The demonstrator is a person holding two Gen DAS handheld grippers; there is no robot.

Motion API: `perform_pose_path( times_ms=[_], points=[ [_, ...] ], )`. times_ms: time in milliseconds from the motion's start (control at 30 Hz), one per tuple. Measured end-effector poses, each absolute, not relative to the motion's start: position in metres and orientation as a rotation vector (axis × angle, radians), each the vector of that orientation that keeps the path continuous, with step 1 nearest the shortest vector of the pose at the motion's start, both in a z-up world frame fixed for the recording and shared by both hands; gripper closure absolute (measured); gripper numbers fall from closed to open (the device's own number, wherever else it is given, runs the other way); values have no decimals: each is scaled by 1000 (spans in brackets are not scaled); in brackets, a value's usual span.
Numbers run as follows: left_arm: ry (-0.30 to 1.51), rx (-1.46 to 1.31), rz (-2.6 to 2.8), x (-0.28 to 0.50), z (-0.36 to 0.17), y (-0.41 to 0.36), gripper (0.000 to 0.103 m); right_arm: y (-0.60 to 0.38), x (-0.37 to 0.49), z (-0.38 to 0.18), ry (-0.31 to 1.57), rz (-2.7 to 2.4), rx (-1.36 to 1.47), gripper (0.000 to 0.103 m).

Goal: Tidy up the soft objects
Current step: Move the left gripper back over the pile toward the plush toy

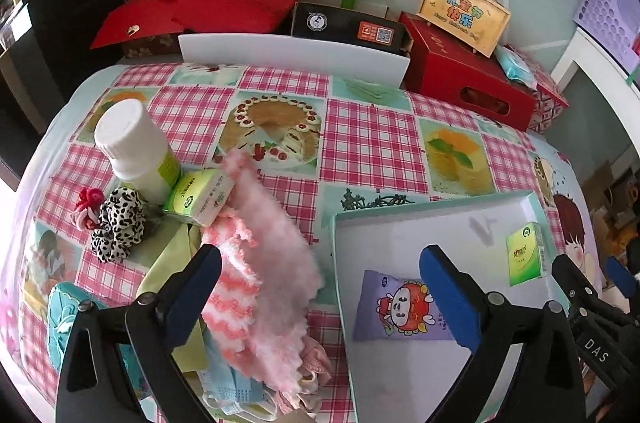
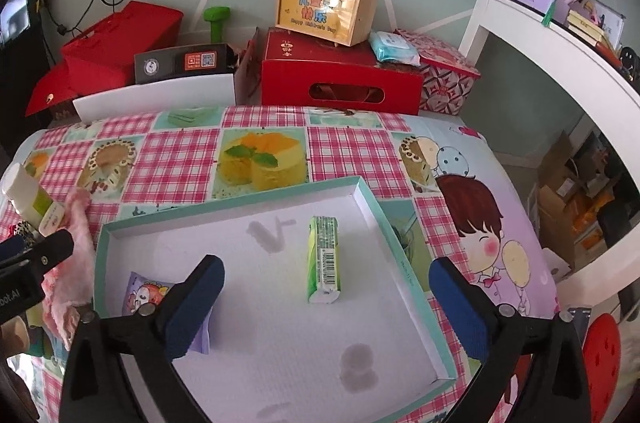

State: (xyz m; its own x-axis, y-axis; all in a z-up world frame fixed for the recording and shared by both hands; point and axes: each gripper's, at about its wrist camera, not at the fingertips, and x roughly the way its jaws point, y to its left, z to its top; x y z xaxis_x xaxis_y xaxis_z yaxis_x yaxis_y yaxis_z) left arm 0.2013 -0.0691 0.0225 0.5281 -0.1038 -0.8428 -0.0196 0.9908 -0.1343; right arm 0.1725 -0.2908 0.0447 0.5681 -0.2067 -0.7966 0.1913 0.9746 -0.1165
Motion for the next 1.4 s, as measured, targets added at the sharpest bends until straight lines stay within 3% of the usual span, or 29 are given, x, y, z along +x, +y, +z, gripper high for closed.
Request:
perform_pose_path(
  times_ms=[467,733,1400],
  points=[
    [954,-209,-63,199,35,-56,4,-288,173,44,940,-203,10,0],
    [911,-260,-14,196,49,-31,4,-290,171,52,896,-136,166,0],
    [791,-338,310,174,72,96,4,-233,176,53,860,-124,84,0]
  ],
)
